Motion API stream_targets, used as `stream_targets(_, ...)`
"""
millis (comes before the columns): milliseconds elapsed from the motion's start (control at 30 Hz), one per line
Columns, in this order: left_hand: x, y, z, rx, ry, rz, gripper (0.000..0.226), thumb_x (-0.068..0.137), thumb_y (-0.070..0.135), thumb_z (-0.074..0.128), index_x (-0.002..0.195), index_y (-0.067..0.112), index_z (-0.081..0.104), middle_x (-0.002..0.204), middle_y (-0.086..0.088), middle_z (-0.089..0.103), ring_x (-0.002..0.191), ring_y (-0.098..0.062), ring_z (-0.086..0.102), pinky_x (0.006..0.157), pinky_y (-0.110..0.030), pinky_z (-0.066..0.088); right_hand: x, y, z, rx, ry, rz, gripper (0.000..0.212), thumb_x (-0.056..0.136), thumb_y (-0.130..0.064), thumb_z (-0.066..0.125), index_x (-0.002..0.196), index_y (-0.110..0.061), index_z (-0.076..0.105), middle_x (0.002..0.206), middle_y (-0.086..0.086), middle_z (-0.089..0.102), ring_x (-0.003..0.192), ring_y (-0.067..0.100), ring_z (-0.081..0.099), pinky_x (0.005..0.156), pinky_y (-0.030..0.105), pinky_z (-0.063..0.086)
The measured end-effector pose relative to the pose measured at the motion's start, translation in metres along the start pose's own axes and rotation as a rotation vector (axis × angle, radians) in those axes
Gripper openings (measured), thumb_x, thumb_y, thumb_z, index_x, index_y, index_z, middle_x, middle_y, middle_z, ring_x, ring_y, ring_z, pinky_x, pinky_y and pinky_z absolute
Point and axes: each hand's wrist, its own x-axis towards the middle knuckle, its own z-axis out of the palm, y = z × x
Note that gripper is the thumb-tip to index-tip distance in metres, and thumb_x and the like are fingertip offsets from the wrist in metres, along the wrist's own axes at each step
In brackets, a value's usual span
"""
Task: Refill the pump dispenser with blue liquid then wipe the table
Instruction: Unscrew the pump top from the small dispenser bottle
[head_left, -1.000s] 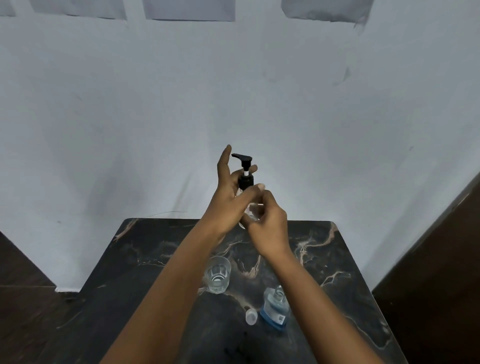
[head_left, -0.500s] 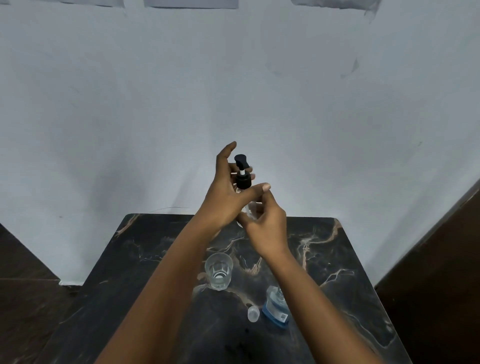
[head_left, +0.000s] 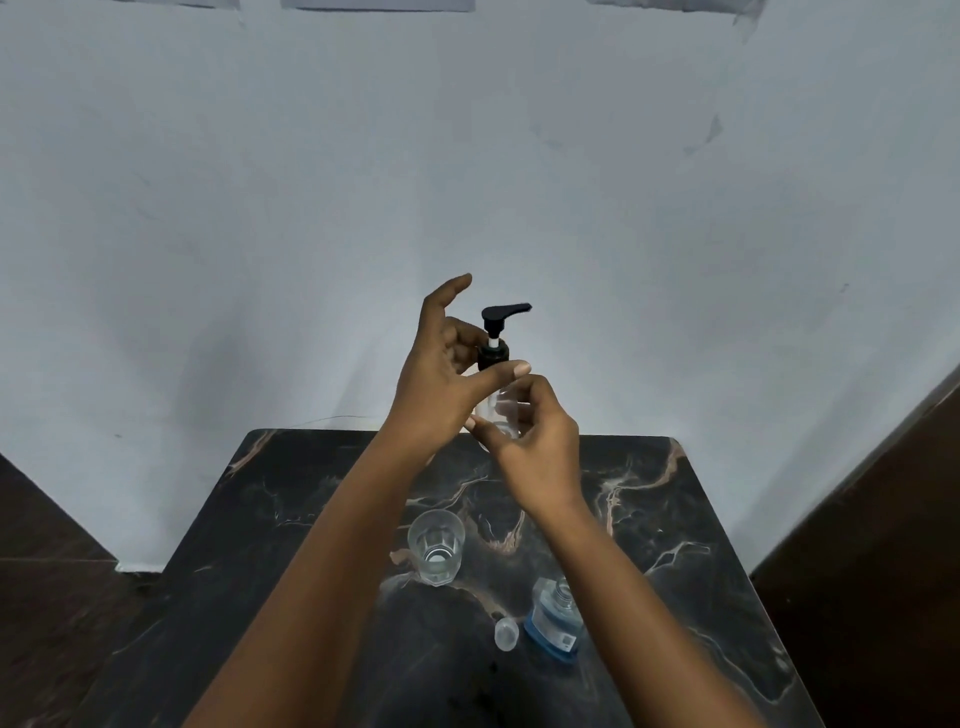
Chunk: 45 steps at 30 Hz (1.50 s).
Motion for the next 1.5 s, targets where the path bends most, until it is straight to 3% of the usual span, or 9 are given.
stream_targets(200, -0.003, -0.009, -0.003, -0.042, -0.164, -0.024, 0.078, 0.089, 0.014, 0.063, 0.146, 0.044, 0.02, 0.127, 0.009, 0.064, 0.124, -0.005, 0.056, 0.113, -0.04, 0.039, 0.002, 0.004, 0.001, 0.015, -0.005, 0.025, 0.042, 0.073, -0.024, 0.083, 0.102, -0.031, 0.055, 0.094, -0.021, 0.063, 0.086, -0.008, 0.061, 0.063, 0.004, 0.046)
stream_targets(300, -0.003, -0.01, -0.005, -0.039, -0.144, 0.021, 0.071, 0.095, 0.01, 0.058, 0.146, 0.043, 0.021, 0.118, 0.004, 0.07, 0.118, -0.012, 0.062, 0.107, -0.039, 0.044, 0.004, 0.005, 0.002, 0.032, -0.006, 0.03, 0.041, 0.072, -0.023, 0.084, 0.102, -0.026, 0.056, 0.092, -0.021, 0.064, 0.084, -0.011, 0.061, 0.063, 0.004, 0.046)
stream_targets(433, 0.003, -0.008, -0.008, 0.003, -0.049, 0.014, 0.09, 0.077, 0.015, 0.08, 0.144, 0.042, 0.027, 0.1, -0.002, 0.071, 0.1, -0.014, 0.069, 0.101, -0.043, 0.051, 0.003, 0.005, 0.005, 0.022, -0.007, 0.01, 0.04, 0.072, -0.027, 0.085, 0.099, -0.026, 0.056, 0.089, -0.018, 0.064, 0.081, -0.009, 0.061, 0.061, 0.004, 0.044)
stream_targets(533, 0.008, -0.007, -0.01, 0.08, -0.055, -0.033, 0.095, 0.071, 0.029, 0.082, 0.144, 0.045, 0.023, 0.112, 0.001, 0.064, 0.108, -0.012, 0.064, 0.105, -0.045, 0.047, 0.002, 0.005, 0.007, 0.013, -0.013, 0.006, 0.039, 0.074, -0.03, 0.083, 0.102, -0.025, 0.056, 0.093, -0.012, 0.065, 0.083, -0.003, 0.061, 0.061, 0.003, 0.043)
stream_targets(667, 0.003, -0.01, -0.011, -0.008, -0.188, -0.051, 0.079, 0.088, 0.02, 0.063, 0.145, 0.049, 0.016, 0.125, 0.01, 0.065, 0.119, -0.002, 0.059, 0.106, -0.031, 0.041, 0.004, 0.004, 0.005, 0.028, 0.004, 0.016, 0.041, 0.073, -0.03, 0.083, 0.105, -0.025, 0.057, 0.095, -0.013, 0.066, 0.085, -0.004, 0.063, 0.063, 0.005, 0.046)
stream_targets(767, 0.003, -0.009, -0.014, -0.011, -0.172, -0.003, 0.074, 0.096, 0.011, 0.059, 0.147, 0.044, 0.017, 0.118, 0.005, 0.071, 0.116, -0.009, 0.064, 0.103, -0.031, 0.045, 0.004, 0.004, 0.005, 0.031, 0.008, 0.017, 0.042, 0.073, -0.03, 0.084, 0.105, -0.025, 0.057, 0.096, -0.014, 0.066, 0.085, -0.007, 0.062, 0.063, 0.003, 0.044)
stream_targets(967, 0.009, 0.002, -0.013, 0.066, -0.047, 0.065, 0.092, 0.075, 0.019, 0.083, 0.144, 0.041, 0.026, 0.089, 0.01, 0.069, 0.094, -0.006, 0.07, 0.096, -0.029, 0.05, -0.001, 0.001, 0.007, 0.025, 0.007, 0.001, 0.041, 0.073, -0.032, 0.084, 0.103, -0.031, 0.055, 0.098, -0.012, 0.065, 0.09, -0.005, 0.062, 0.064, 0.0, 0.043)
stream_targets(1133, 0.013, 0.012, -0.011, -0.021, -0.019, 0.08, 0.095, 0.071, 0.016, 0.085, 0.145, 0.036, 0.028, 0.087, 0.002, 0.068, 0.095, -0.012, 0.071, 0.101, -0.047, 0.05, -0.001, -0.001, 0.007, 0.037, 0.008, -0.009, 0.044, 0.073, -0.032, 0.084, 0.107, -0.028, 0.056, 0.102, -0.008, 0.067, 0.091, 0.001, 0.063, 0.065, 0.0, 0.044)
stream_targets(1500, 0.015, 0.033, -0.013, -0.166, -0.03, 0.069, 0.103, 0.072, 0.007, 0.083, 0.147, 0.041, 0.02, 0.077, 0.006, 0.069, 0.091, -0.019, 0.074, 0.092, -0.035, 0.057, -0.009, 0.006, 0.005, 0.035, -0.011, 0.017, 0.045, 0.073, -0.034, 0.083, 0.106, -0.034, 0.053, 0.102, -0.021, 0.061, 0.09, -0.008, 0.059, 0.063, 0.0, 0.045)
